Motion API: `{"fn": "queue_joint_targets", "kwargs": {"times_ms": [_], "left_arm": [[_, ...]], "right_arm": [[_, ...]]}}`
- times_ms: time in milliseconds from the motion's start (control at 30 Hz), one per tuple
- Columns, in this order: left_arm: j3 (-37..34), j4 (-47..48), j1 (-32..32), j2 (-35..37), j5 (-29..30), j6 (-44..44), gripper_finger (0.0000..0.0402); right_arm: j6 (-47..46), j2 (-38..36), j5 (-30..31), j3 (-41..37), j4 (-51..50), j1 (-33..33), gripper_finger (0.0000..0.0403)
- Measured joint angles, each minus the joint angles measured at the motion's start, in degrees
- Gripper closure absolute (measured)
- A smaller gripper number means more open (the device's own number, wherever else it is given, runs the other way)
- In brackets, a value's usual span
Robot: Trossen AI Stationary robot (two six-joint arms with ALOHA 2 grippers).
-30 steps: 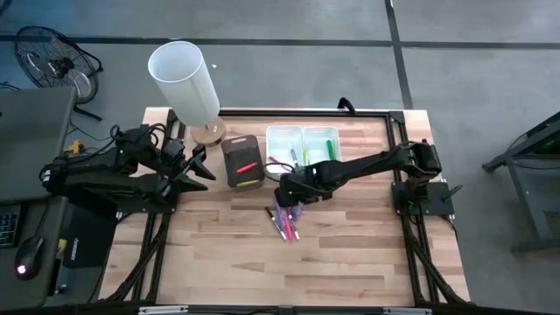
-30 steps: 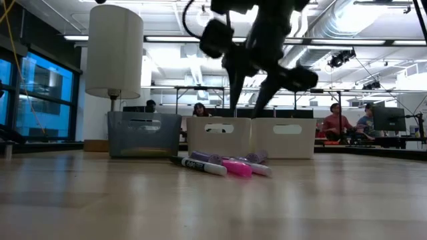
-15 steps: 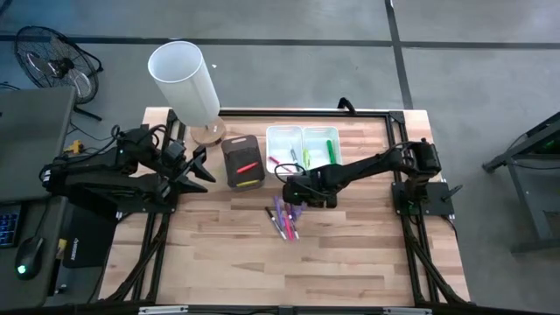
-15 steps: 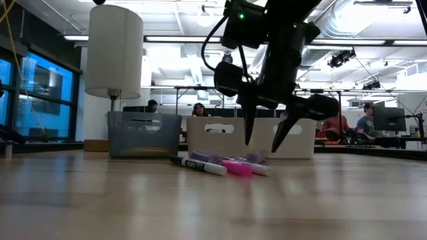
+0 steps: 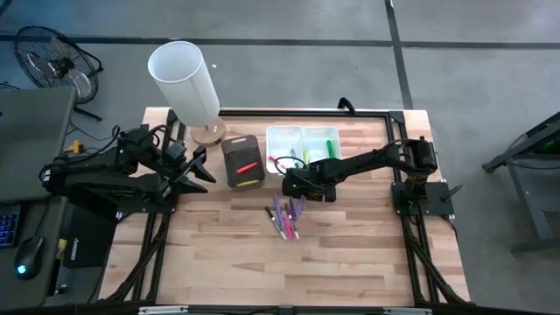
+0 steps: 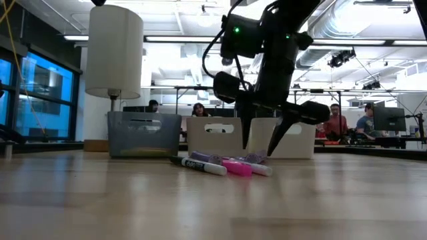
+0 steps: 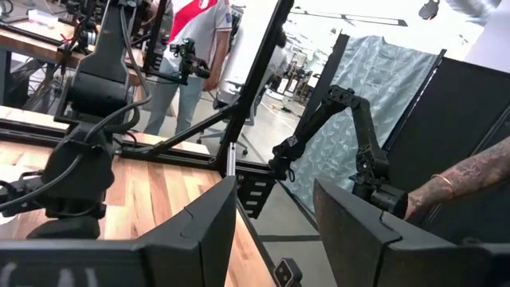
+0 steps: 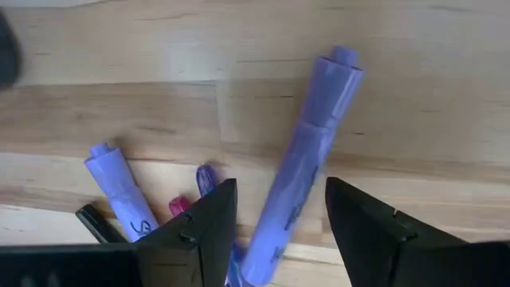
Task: Pick & Place Markers
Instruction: Put the right purple highlighter pen into the right white bin
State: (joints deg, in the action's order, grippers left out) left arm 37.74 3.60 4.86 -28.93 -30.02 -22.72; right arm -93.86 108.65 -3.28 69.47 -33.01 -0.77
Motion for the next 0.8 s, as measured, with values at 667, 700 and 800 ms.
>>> {"fn": "queue_joint_targets", "kwargs": {"times_ms": [667, 700, 800], "left_arm": [[0.0, 1.3, 0.0, 0.0, 0.0, -0.1, 0.0236], [0.0, 1.3, 0.0, 0.0, 0.0, -0.1, 0.0236], [0.0, 1.3, 0.0, 0.0, 0.0, -0.1, 0.0236]], "right_arm": [[0.6, 2.3, -1.9, 0.1, -2.1, 1.5, 0.0222], [1.1, 2.3, -1.7, 0.1, -2.0, 1.5, 0.0222], [1.9, 2.3, -1.5, 0.2, -2.1, 1.4, 0.0222]]}}
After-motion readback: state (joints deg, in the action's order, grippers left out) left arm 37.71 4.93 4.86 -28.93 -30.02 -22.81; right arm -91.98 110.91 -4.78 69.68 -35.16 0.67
